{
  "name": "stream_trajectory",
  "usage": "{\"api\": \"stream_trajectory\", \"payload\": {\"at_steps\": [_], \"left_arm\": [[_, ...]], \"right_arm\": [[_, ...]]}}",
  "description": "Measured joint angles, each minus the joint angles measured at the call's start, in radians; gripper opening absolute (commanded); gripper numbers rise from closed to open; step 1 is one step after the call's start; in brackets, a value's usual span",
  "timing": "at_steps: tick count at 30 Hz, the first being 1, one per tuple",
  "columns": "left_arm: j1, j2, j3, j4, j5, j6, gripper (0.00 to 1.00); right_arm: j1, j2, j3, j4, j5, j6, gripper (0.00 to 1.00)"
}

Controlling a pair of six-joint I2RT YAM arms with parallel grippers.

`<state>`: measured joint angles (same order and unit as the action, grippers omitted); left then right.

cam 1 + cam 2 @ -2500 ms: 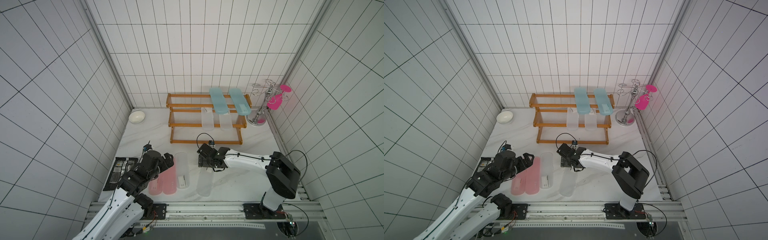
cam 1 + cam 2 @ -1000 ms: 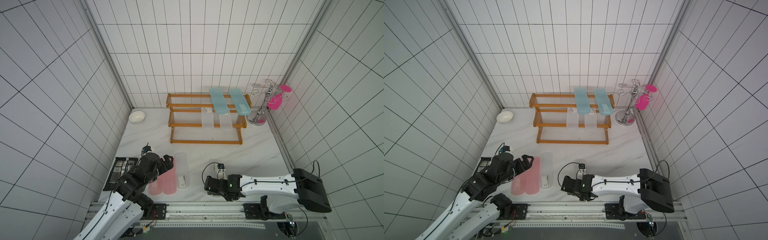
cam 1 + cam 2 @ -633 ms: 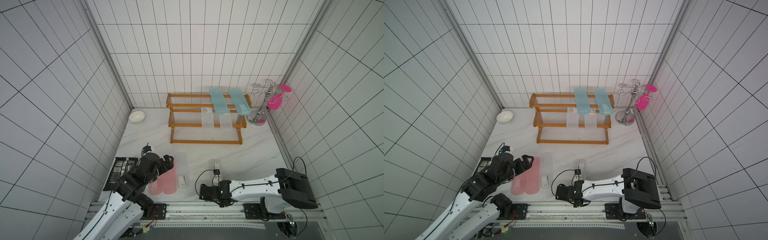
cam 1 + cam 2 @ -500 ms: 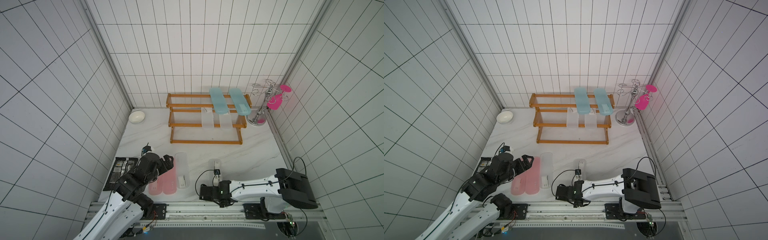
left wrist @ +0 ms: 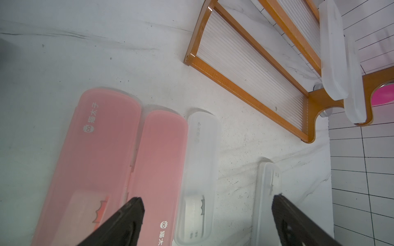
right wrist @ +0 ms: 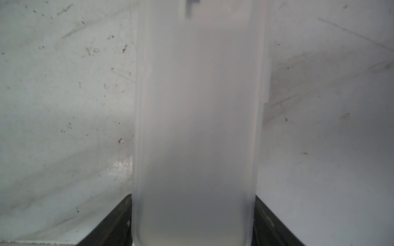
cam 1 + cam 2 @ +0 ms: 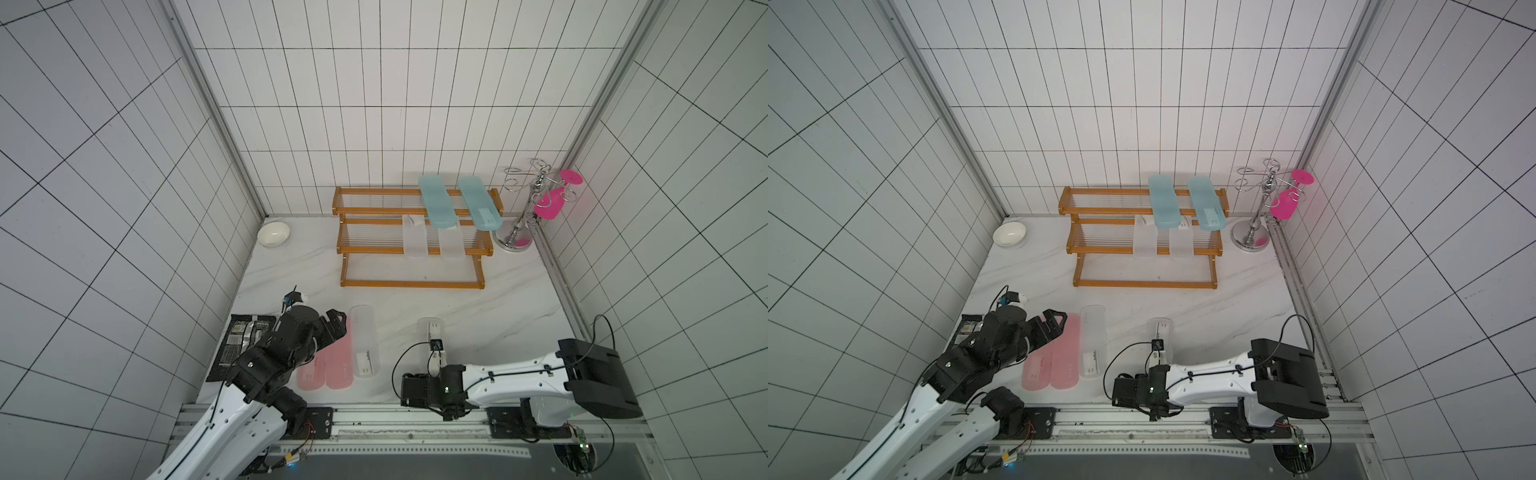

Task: Place the pencil cases on the shelf according to color
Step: Pick up the pencil case from the center of the board, then place the pencil case on the shelf.

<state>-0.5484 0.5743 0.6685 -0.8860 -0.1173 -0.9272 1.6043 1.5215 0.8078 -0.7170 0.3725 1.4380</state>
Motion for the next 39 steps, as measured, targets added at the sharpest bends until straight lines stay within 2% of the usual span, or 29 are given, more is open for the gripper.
{"api": "stream_trajectory", "payload": {"at_steps": [8, 14, 18, 21, 31, 39], "left_arm": [[0.0, 0.015, 0.083, 0.01, -0.076, 0.036, 0.98], [0.0, 0.031, 0.119, 0.063, -0.127, 0.073, 0.98], [0.009, 0.099, 0.148, 0.088, -0.125, 0.101, 0.98], [0.041, 0.15, 0.167, 0.114, -0.11, 0.116, 0.98], [0.204, 0.192, 0.185, 0.174, 0.017, 0.161, 0.98], [0.264, 0.217, 0.19, 0.185, 0.066, 0.195, 0.98]], "right_arm": [[0.014, -0.079, 0.105, -0.121, 0.072, -0.019, 0.72], [0.014, -0.164, 0.194, -0.17, 0.143, -0.08, 0.72], [-0.001, -0.214, 0.234, -0.177, 0.166, -0.15, 0.72], [-0.036, -0.235, 0.266, -0.172, 0.163, -0.219, 0.72], [-0.183, -0.232, 0.376, -0.126, 0.101, -0.434, 0.71], [-0.292, -0.116, 0.526, -0.082, 0.013, -0.561, 0.71]]}}
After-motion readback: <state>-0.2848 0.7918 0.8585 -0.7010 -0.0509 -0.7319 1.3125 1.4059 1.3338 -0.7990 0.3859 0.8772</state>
